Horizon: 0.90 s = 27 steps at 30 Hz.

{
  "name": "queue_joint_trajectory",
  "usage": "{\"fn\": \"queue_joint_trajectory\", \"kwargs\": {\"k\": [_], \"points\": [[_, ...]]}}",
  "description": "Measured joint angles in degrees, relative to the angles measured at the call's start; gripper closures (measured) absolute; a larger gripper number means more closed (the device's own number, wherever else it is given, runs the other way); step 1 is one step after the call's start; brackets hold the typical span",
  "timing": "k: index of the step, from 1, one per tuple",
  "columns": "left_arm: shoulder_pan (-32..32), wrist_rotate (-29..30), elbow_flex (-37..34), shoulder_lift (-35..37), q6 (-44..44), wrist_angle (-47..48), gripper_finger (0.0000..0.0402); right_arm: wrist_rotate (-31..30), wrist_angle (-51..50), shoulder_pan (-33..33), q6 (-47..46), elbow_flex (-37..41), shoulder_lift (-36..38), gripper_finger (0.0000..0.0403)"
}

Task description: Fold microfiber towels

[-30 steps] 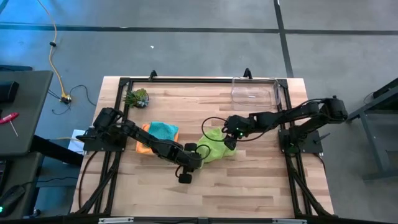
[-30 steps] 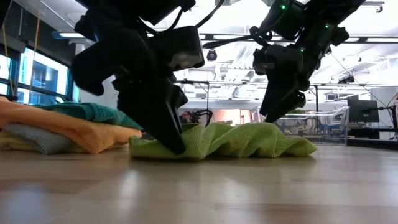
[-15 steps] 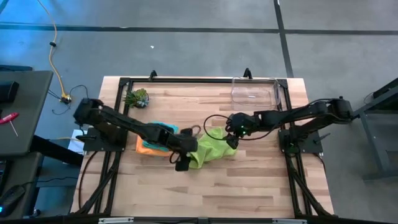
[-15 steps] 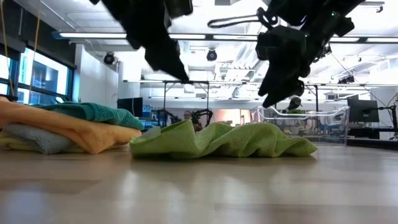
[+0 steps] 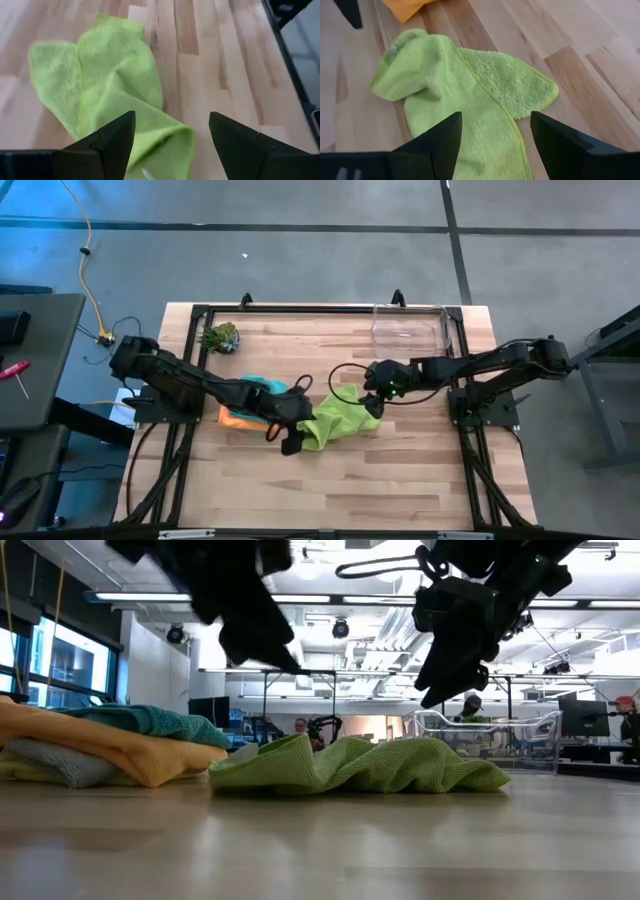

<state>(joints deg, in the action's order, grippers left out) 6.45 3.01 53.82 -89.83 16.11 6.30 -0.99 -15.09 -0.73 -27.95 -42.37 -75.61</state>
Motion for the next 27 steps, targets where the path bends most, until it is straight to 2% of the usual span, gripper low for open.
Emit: {"fn": "queue_joint_trajectory", "kwargs": {"k": [4, 7, 14, 19, 25, 27], "points": [[0.5, -0.6, -6.9, 1.1, 5.4, -10.2, 0.0156, 0.1, -1.5, 0.0, -0.1, 0.0, 0.0, 0.0175], [0.7, -1.0, -9.9, 0.9, 7.5, -12.2, 0.0156, -0.2, -3.2, 0.0, -1.7, 0.0, -0.2, 0.0175], [0.8, 2.2, -10.5, 0.9, 7.9, -14.7, 0.0156, -2.9, -10.5, -0.3, -4.7, 0.1, -6.1, 0.0175], [0.8, 2.5, -10.5, 0.9, 8.8, -19.7, 0.0156, 3.1, -16.0, -2.1, -6.1, 0.1, -10.5, 0.0175], [0.8, 2.6, -10.5, 0.9, 9.2, -20.3, 0.0156, 6.9, -13.5, -2.2, -7.5, 0.2, -11.5, 0.0181], [0.8, 2.7, -10.5, 0.9, 9.2, -20.1, 0.0156, 6.2, -13.3, -1.9, -10.0, 0.2, -11.5, 0.0189]]}}
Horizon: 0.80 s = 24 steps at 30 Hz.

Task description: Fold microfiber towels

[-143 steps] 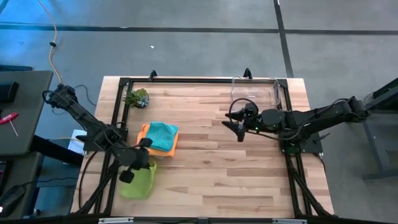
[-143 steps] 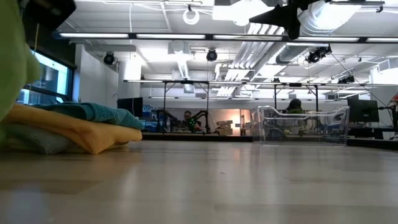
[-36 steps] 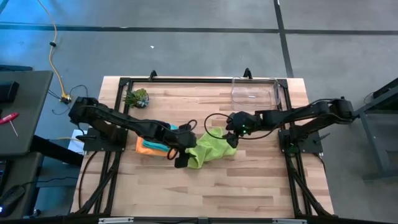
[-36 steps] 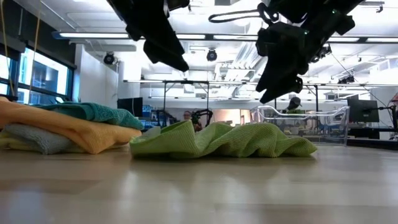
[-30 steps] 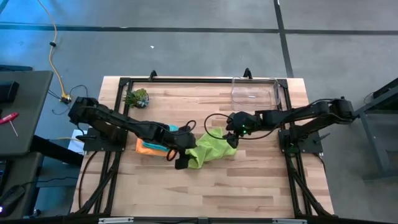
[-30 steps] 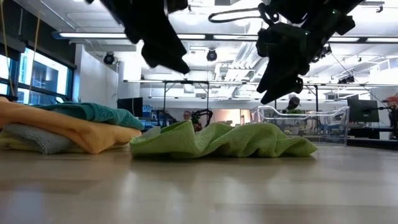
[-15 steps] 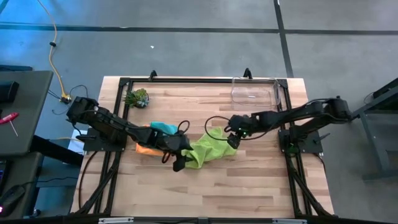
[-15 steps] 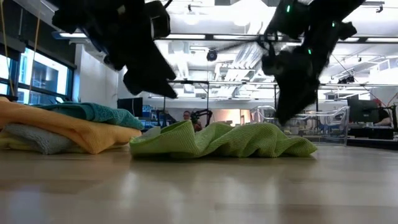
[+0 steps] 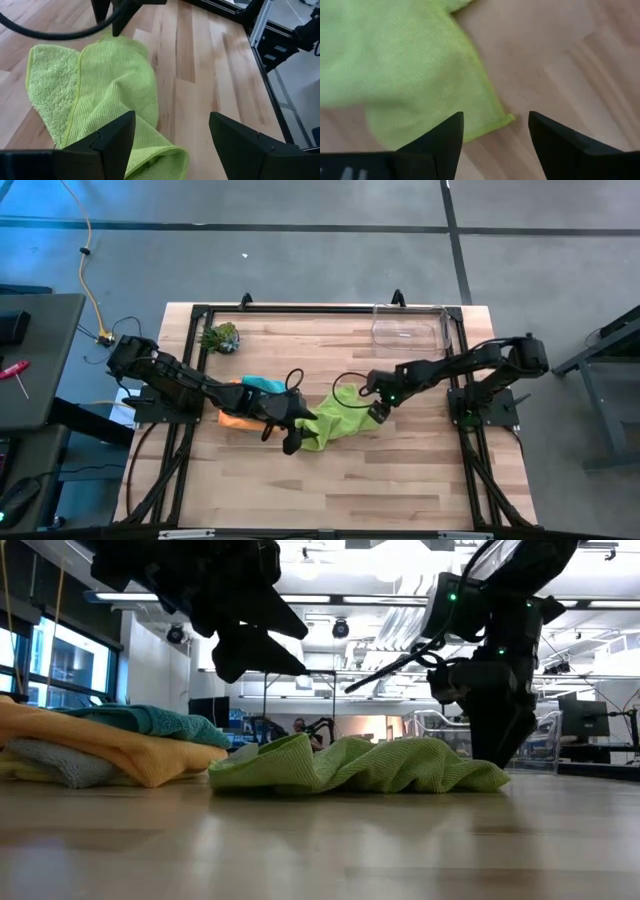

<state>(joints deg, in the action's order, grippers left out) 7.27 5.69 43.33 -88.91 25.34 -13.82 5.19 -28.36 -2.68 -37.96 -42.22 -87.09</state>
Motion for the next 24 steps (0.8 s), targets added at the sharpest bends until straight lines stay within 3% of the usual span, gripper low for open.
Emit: {"fn": "queue_joint_trajectory", "kwargs": {"k": [14, 21, 24], "points": [[0.0, 1.0, 0.0, 0.0, 0.0, 0.4, 0.0156, -6.0, -0.4, 4.7, -2.5, -0.4, -4.7, 0.0281], [-1.6, 0.9, 0.0, 0.5, -1.0, 1.2, 0.0156, -7.7, -1.6, 5.2, -4.3, -0.3, -4.5, 0.0388], [-2.9, 0.4, 0.0, 2.5, -2.1, 2.1, 0.0156, -7.3, -3.2, 5.2, -4.3, -1.2, -3.5, 0.0391]]}}
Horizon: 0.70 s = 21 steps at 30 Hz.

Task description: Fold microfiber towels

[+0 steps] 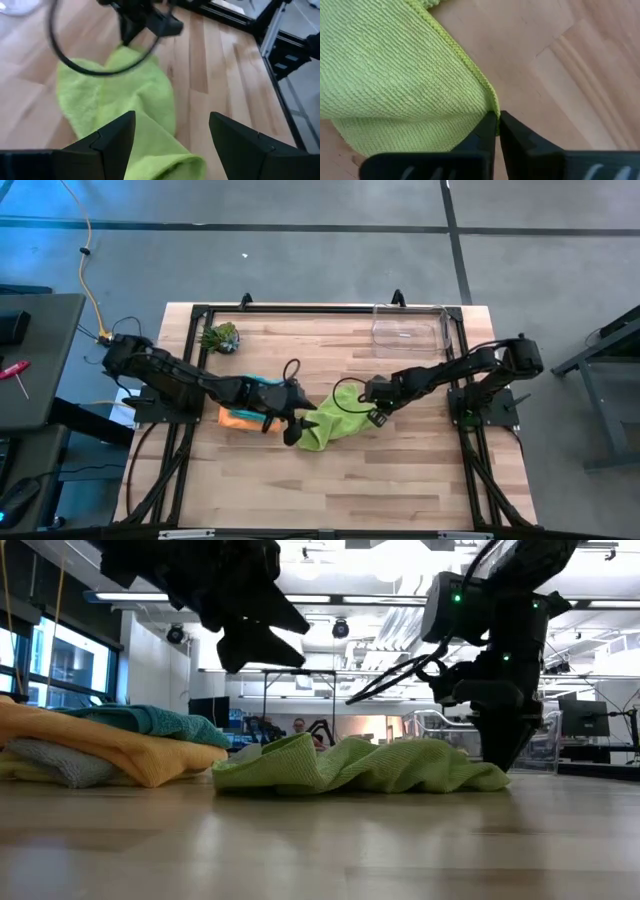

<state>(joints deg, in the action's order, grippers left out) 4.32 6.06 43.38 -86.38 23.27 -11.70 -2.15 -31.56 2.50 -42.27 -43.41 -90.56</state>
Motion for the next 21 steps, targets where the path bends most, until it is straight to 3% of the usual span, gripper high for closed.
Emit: {"fn": "queue_joint_trajectory", "kwargs": {"k": [3, 12, 21], "points": [[-1.2, 0.1, 0.0, 2.3, -1.8, 3.4, 0.0156, 0.2, -5.0, 0.3, 1.4, -1.7, 2.6, 0.0399], [-3.3, 0.5, 0.0, 4.0, -4.9, 6.3, 0.0156, -3.6, -6.8, 0.3, 4.6, -9.3, 13.7, 0.0402], [-3.7, 0.5, 0.0, 4.1, -5.5, 4.1, 0.0156, -3.6, -8.1, 0.2, 14.1, -18.9, 16.2, 0.0402]]}}
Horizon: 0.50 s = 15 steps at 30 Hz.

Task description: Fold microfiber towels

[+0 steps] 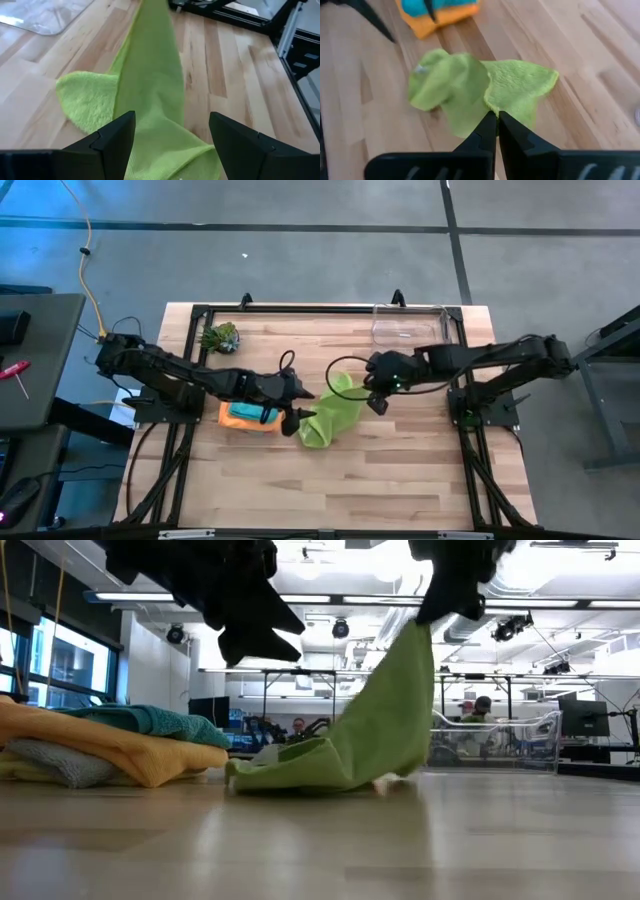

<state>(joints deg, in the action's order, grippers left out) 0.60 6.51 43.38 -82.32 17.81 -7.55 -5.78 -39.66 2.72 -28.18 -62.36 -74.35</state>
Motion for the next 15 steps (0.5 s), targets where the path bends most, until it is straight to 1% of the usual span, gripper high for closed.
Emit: {"fn": "queue_joint_trajectory", "kwargs": {"k": [5, 10, 12, 15], "points": [[-1.2, 0.0, 0.0, -0.8, 1.1, 0.4, 0.0152, 0.0, -2.3, 0.0, 1.3, -1.5, 0.0, 0.0403], [-2.6, -0.2, 0.0, -3.6, 1.0, -0.2, 0.0127, 0.3, -2.6, 1.3, 2.1, -1.5, -0.2, 0.0403], [-3.2, -2.5, 0.0, -5.8, 0.2, -2.6, 0.0117, 0.3, -2.5, 2.0, 2.7, -1.5, -0.3, 0.0403], [-3.7, -7.5, 0.0, -9.2, -1.7, -6.1, 0.0109, 0.4, -2.6, 2.6, 3.0, -1.5, -0.6, 0.0403]]}}
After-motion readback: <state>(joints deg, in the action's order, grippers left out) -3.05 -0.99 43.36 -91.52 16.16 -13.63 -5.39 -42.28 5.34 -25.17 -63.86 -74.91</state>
